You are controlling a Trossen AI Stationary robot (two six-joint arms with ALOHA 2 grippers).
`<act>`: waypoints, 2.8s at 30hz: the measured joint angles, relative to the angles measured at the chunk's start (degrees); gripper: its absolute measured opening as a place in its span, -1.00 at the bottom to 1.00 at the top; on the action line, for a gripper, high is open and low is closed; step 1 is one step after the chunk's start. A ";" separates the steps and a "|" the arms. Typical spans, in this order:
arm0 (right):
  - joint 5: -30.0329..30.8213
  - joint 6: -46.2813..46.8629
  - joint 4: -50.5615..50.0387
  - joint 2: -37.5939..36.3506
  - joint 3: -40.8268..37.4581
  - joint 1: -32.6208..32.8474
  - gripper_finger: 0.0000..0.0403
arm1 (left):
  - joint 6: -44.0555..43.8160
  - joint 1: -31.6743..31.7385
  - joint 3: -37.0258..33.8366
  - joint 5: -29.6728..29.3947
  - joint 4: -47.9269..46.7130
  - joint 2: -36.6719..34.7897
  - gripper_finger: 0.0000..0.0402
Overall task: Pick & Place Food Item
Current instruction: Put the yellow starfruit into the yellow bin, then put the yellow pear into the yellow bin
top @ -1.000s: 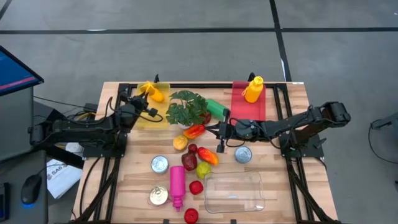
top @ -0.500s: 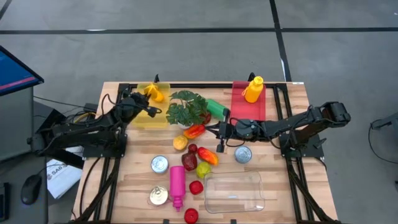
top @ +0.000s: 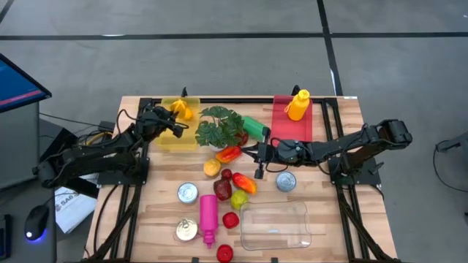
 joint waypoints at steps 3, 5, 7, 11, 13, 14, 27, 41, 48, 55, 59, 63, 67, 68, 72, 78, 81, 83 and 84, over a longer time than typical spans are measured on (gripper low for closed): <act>0.00 0.00 0.00 0.00 0.00 0.00 -0.99 | -0.13 0.00 0.00 0.01 -0.53 0.00 -0.66; 0.00 0.00 0.00 0.00 0.00 0.00 -0.99 | -0.13 0.00 0.00 0.01 -0.73 0.01 -0.58; 0.00 0.00 0.00 0.00 0.00 0.00 -0.99 | -0.15 0.00 0.00 0.01 -0.74 0.00 -0.50; 0.00 0.00 0.00 0.00 0.00 0.00 -0.99 | -0.02 0.00 0.00 0.01 -0.74 0.00 -0.36; 0.00 0.00 0.00 0.00 0.00 0.00 -0.99 | -0.02 0.00 0.00 0.01 -0.65 0.00 -0.31; 0.00 0.00 0.00 0.00 0.00 0.00 -0.99 | -0.02 -0.02 0.00 0.01 -0.51 0.00 -0.30; 0.00 0.00 -0.03 0.00 0.00 0.00 -0.99 | 0.39 -3.66 0.02 0.11 6.03 -0.07 -0.54; -0.02 -0.02 -1.28 0.00 0.00 0.00 -0.99 | 0.48 -11.00 0.04 0.16 8.09 -0.07 -0.97; -0.04 -0.46 -5.05 -1.58 0.07 0.20 -0.99 | 0.12 -17.04 0.04 0.02 8.43 -0.07 -0.98; -0.05 -0.42 -16.41 -7.17 0.07 -0.26 -0.99 | 0.07 -24.11 0.04 -0.01 9.40 -0.17 -0.99; -0.06 0.42 -19.99 -10.05 0.07 -0.44 -0.99 | 0.05 -29.23 0.04 0.01 9.38 -0.17 -0.98; -0.07 0.42 -22.41 -11.60 0.06 -0.43 -0.99 | 0.05 -34.62 0.04 0.02 9.36 -0.17 -0.99; -0.05 1.35 -24.60 -11.69 0.04 -0.44 -0.99 | 0.05 -39.52 0.04 0.48 9.36 -0.17 -0.98; -0.04 1.86 -25.30 -11.69 0.00 -0.44 -0.99 | 0.05 -40.58 0.04 1.08 9.36 -0.17 -0.98; -0.03 4.64 -27.83 -11.69 -0.02 -0.44 -0.99 | 0.02 -43.93 0.04 5.38 9.36 -0.17 -0.98; 0.00 8.16 -29.51 -11.65 -0.02 -0.79 -0.99 | -0.15 -47.14 0.04 10.87 9.36 -0.17 -0.99; 0.00 10.57 -29.55 -11.65 -0.02 -1.16 -0.99 | -0.15 -47.50 0.04 10.86 9.36 -0.17 -0.99; 0.00 12.08 -30.01 -11.65 -0.02 -1.14 -0.99 | -0.15 -47.47 0.04 10.83 9.36 -0.17 -0.99; 0.00 12.63 -30.47 -11.65 -0.02 -1.14 -0.99 | -0.15 -47.47 0.04 10.81 9.36 -0.17 -0.99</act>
